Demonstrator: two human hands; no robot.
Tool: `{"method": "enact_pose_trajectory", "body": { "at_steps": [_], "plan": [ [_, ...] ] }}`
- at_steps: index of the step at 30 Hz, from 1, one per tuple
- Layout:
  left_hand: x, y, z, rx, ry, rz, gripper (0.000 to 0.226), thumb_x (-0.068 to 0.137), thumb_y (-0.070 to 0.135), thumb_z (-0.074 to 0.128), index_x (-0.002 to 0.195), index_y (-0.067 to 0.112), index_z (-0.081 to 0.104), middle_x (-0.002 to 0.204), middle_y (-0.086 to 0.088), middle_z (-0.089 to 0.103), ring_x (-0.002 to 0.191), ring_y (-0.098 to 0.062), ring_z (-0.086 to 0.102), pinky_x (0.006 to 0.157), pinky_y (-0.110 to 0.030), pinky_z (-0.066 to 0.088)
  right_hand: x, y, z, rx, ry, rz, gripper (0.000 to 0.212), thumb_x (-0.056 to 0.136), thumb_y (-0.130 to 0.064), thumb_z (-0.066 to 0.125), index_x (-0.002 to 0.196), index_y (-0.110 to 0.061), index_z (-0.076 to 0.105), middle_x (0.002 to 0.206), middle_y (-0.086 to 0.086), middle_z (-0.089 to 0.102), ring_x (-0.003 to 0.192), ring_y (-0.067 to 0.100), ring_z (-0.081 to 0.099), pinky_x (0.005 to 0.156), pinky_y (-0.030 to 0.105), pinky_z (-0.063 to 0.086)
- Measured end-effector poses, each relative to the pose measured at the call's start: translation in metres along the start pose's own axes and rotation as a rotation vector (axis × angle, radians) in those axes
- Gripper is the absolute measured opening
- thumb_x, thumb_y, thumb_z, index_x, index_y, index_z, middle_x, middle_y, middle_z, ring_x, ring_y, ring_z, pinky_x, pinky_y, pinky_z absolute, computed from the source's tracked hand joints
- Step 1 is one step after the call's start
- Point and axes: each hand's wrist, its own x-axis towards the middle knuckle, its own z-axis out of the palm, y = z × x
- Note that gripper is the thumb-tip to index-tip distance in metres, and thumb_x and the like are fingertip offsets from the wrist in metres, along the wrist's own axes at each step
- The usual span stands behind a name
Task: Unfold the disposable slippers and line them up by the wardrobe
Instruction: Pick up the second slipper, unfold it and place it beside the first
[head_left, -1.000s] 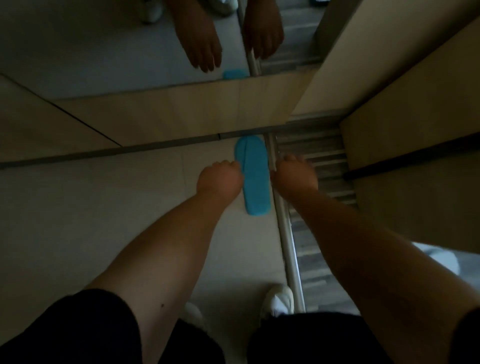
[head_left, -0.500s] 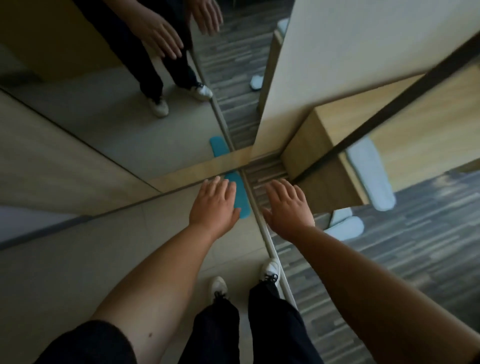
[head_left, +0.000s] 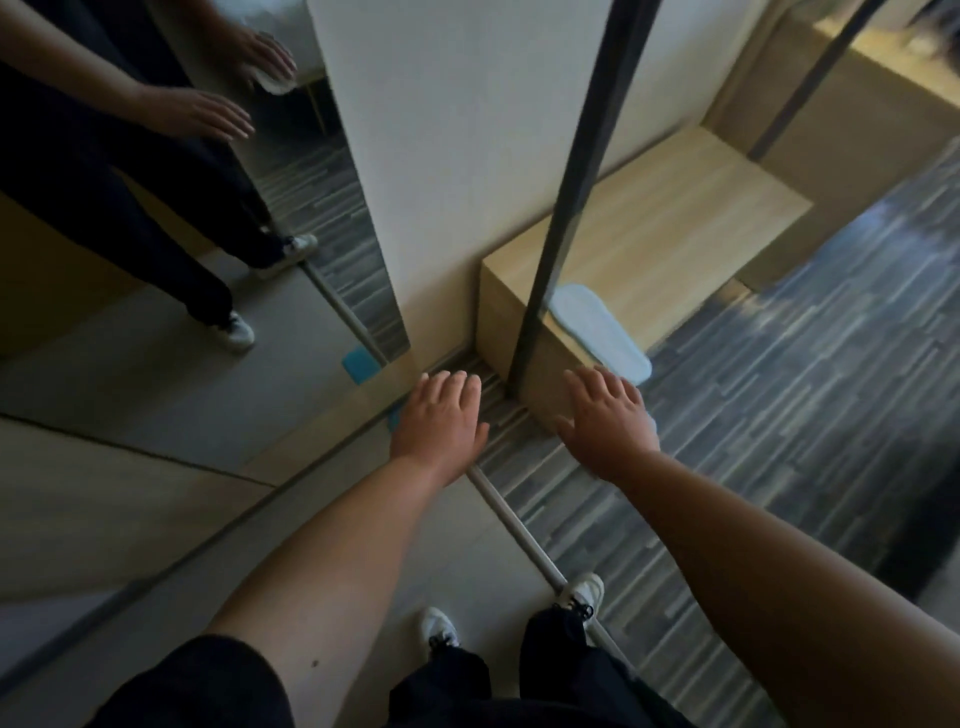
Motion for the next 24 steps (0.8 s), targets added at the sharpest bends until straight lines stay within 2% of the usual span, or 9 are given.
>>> {"method": "enact_pose_trajectory", "body": {
  "at_steps": [5, 9, 16, 24],
  "plan": [
    [0.047, 0.050, -0.001, -0.009, -0.019, 0.024, 0.063, 0.091, 0.045, 0.044, 0.142, 0.011, 0.032, 0.145, -0.012, 0.042, 0.135, -0.030, 0.037, 0.115, -0.046, 0.024, 0.013, 0.064, -0.001, 0.014, -0.021, 0.117, 0.067, 0.088, -0.057, 0.038, 0.142, -0.019, 0.030, 0.148, 0.008, 0.039, 0.139, 0.029, 0.030, 0.113, 0.048, 0.024],
    [0.089, 0.095, 0.000, -0.040, -0.036, 0.010, 0.061, 0.091, 0.044, 0.044, 0.141, 0.011, 0.033, 0.143, -0.011, 0.045, 0.133, -0.029, 0.040, 0.114, -0.045, 0.027, 0.022, 0.114, -0.002, 0.042, -0.037, 0.158, 0.060, 0.091, -0.052, 0.044, 0.139, -0.019, 0.032, 0.147, 0.007, 0.040, 0.137, 0.028, 0.033, 0.111, 0.046, 0.027],
    [0.147, 0.167, 0.005, -0.232, -0.044, -0.165, 0.056, 0.091, 0.039, 0.048, 0.136, 0.008, 0.038, 0.136, -0.013, 0.050, 0.123, -0.030, 0.047, 0.103, -0.041, 0.039, 0.041, 0.184, -0.011, 0.046, -0.080, 0.153, 0.057, 0.092, -0.048, 0.045, 0.138, -0.015, 0.036, 0.143, 0.008, 0.044, 0.133, 0.029, 0.037, 0.107, 0.045, 0.032],
    [0.199, 0.180, 0.037, -0.233, -0.092, -0.175, 0.054, 0.090, 0.039, 0.049, 0.134, 0.008, 0.040, 0.137, -0.012, 0.049, 0.124, -0.030, 0.046, 0.103, -0.041, 0.039, 0.084, 0.220, 0.007, 0.066, -0.132, 0.215, 0.054, 0.092, -0.046, 0.044, 0.137, -0.015, 0.039, 0.143, 0.009, 0.044, 0.134, 0.029, 0.036, 0.105, 0.045, 0.033]
  ]
}}
